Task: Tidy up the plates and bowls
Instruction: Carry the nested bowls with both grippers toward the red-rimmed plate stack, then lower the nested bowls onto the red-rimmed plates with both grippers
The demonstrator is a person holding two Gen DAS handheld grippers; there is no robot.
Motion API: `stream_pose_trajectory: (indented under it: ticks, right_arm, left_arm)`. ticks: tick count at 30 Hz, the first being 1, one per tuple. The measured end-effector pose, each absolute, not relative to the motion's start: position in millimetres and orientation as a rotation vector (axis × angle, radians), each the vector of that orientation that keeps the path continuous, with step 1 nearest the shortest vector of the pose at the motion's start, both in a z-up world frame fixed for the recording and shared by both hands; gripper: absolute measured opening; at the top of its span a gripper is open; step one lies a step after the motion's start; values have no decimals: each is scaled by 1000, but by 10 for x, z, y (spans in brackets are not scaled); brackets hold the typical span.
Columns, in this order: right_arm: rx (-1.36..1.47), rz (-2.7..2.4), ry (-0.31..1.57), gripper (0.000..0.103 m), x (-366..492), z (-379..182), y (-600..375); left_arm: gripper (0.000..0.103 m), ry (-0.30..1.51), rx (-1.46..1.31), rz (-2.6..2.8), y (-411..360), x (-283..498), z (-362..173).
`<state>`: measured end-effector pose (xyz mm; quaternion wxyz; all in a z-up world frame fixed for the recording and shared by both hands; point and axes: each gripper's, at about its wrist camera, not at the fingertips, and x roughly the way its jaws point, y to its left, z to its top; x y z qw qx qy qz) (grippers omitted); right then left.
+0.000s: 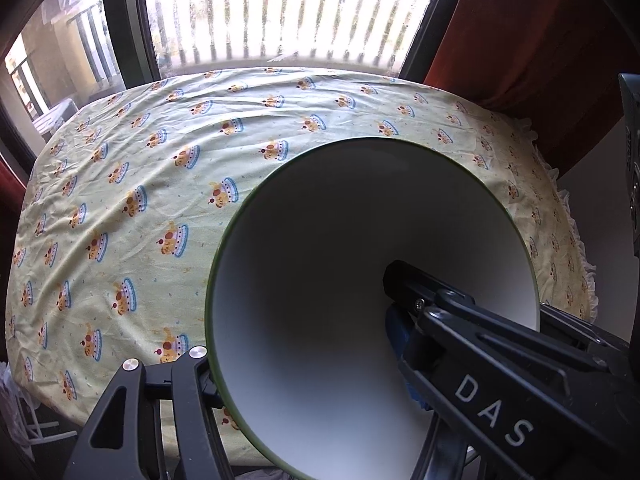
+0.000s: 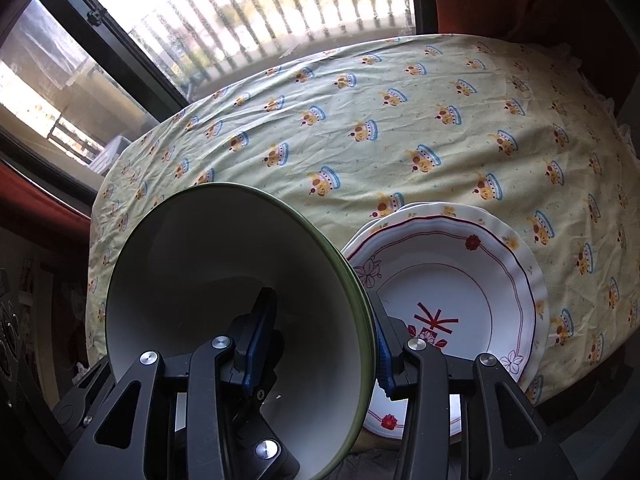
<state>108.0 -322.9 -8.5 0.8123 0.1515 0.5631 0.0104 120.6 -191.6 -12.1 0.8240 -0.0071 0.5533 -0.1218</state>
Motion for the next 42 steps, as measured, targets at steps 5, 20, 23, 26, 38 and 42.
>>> stream_pose_trajectory:
  ticks: [5,20,23,26,38,42]
  right_arm:
    - [327,11,1204,47,1030,-101,-3493]
    - [263,19,1240,47,960,-238,-4087]
    - [249,32,1256,47,959,-295,-4141]
    - [243,55,1280,47,969,-358,-4175]
    - [235,99,1311,47,1080,-470,-4080]
    - [250,99,1313,47,1081,-493,-4130]
  left_arm:
    - [66,1180,-15,-267,-2176,1180,-162]
    - [65,1210,-84,-240,-2698,1064,-369]
    - [65,1226,-103,-221,-2740,1042,-428]
    - [63,1238,-117,-192,-2751,1018,-464]
    - [62,1248,-105,-147,-2716,1074,-498]
    - [62,1249,-83,-152,-2788,1078,-518]
